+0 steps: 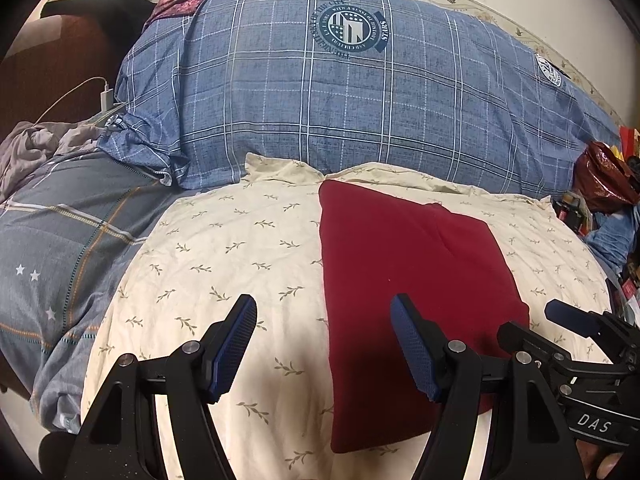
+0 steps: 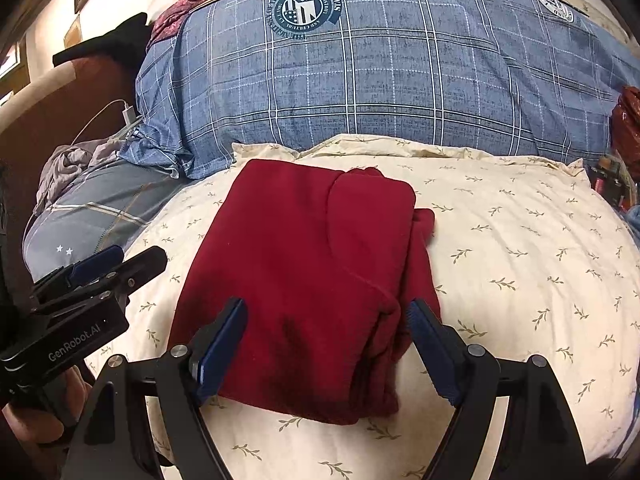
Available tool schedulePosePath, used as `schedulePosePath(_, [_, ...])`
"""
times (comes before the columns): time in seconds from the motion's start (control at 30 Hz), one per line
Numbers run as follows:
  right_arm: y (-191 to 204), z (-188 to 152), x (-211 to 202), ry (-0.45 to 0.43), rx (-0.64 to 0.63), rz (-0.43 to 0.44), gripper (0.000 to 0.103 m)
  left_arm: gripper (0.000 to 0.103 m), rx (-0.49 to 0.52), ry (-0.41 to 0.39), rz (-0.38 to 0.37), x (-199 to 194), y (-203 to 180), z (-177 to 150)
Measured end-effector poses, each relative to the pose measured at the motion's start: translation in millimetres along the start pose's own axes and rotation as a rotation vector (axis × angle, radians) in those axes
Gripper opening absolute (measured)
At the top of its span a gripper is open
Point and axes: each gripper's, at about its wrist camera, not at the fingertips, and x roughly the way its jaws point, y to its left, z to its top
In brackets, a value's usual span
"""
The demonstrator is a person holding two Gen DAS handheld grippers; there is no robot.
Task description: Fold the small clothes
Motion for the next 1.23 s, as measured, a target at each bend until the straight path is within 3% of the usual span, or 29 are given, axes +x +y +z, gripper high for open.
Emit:
schedulePosePath(0.93, [4.2,1.7,7.8,0.027,-0.009,0.017,0.083,0.069,0.0,0.018,0.002,8.1,-2.9,-0.7])
schedulePosePath(1.23, [0.1,1.0,13.4,0.037,-0.004,0.017,0.083,0.069,-0.006,0.026,-0.031,15.7,1.6,-0.6])
